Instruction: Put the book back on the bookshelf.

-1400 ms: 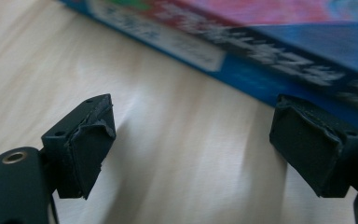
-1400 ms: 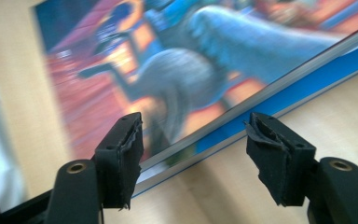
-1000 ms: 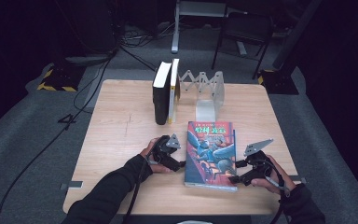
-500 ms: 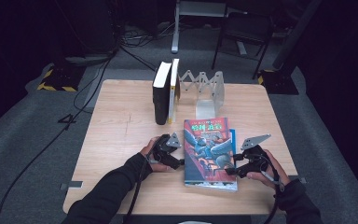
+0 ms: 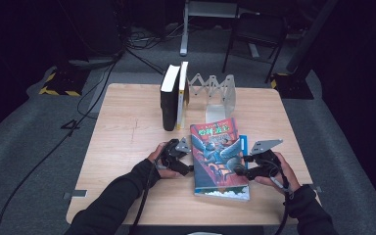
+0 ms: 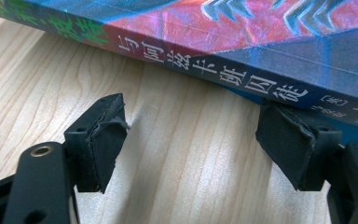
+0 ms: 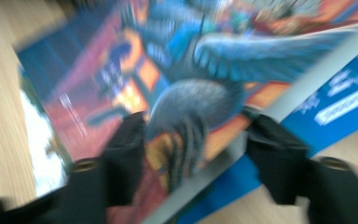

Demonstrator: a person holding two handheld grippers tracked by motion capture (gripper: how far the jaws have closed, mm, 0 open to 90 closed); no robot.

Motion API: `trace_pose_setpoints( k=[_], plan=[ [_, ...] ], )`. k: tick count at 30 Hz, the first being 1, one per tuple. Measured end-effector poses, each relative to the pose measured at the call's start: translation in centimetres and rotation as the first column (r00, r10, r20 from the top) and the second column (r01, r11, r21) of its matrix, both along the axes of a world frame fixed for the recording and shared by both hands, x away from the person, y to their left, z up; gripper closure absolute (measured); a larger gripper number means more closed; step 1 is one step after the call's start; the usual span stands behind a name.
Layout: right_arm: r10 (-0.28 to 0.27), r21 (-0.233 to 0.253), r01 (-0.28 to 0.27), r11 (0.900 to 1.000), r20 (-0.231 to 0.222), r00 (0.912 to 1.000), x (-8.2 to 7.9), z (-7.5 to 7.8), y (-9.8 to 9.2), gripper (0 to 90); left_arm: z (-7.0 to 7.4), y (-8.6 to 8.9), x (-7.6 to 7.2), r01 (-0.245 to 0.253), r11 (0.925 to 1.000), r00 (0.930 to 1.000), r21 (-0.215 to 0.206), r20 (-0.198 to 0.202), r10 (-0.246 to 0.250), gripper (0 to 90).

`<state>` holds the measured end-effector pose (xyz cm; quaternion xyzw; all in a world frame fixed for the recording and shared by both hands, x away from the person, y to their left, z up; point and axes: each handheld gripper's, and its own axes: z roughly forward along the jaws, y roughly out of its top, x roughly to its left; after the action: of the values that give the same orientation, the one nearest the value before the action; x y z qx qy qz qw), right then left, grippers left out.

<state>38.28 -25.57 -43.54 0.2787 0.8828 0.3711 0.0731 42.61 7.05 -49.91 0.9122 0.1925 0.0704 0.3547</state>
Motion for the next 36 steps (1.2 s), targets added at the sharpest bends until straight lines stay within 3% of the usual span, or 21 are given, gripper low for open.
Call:
trace_pose_setpoints(
  k=[2,4,7,9,13,15,22,26,32,36],
  plan=[
    [0.011,0.071,-0.01,0.997,-0.017,0.9998,0.3,0.0,-0.7,56.2,0.0,0.1,0.1,-0.005,1.0,1.0,-0.003,0.003,0.005,24.6],
    [0.021,0.103,-0.017,0.995,-0.041,0.999,0.7,-0.3,-1.0,56.0,0.0,0.0,0.2,0.007,1.0,0.9999,-0.001,0.012,-0.007,25.7],
    [0.056,0.114,-0.045,0.992,-0.098,0.9936,1.4,-0.9,-0.7,43.3,0.1,-0.3,0.2,0.026,0.9997,0.9993,0.002,0.027,-0.026,32.0],
    [0.07,0.101,-0.058,0.993,-0.122,0.99,1.8,-1.4,0.2,43.9,0.1,-0.3,0.4,0.012,0.9999,0.9996,-0.005,0.025,-0.012,31.2],
    [0.081,0.09,-0.076,0.993,-0.054,0.9952,1.6,-0.9,0.9,55.6,0.1,0.1,0.6,-0.003,1.0,0.9997,-0.003,0.025,0.003,31.3],
    [0.077,0.101,-0.074,0.992,-0.022,0.9968,1.3,-0.8,0.9,61.3,0.1,0.4,1.0,-0.028,0.9994,0.9996,-0.019,0.003,0.028,31.2],
    [0.079,0.125,-0.085,0.988,0.053,0.9955,0.3,-0.9,0.7,66.0,0.3,0.8,1.9,-0.081,0.9952,0.9967,-0.054,-0.007,0.081,31.2],
    [0.08,0.135,-0.092,0.987,0.093,0.9925,-0.5,-0.9,0.4,66.1,0.5,1.2,3.2,-0.129,0.9868,0.9913,-0.098,-0.037,0.126,31.1],
    [0.085,0.153,-0.11,0.982,0.159,0.9835,-1.5,-0.7,-0.1,66.2,1.3,1.2,4.4,-0.161,0.976,0.9869,-0.147,-0.037,0.157,31.3],
    [0.097,0.174,-0.136,0.975,0.216,0.9716,-2.3,-0.5,-0.5,66.2,2.4,1.6,5.6,-0.182,0.9596,0.9832,-0.215,-0.055,0.174,31.4]
  ],
)
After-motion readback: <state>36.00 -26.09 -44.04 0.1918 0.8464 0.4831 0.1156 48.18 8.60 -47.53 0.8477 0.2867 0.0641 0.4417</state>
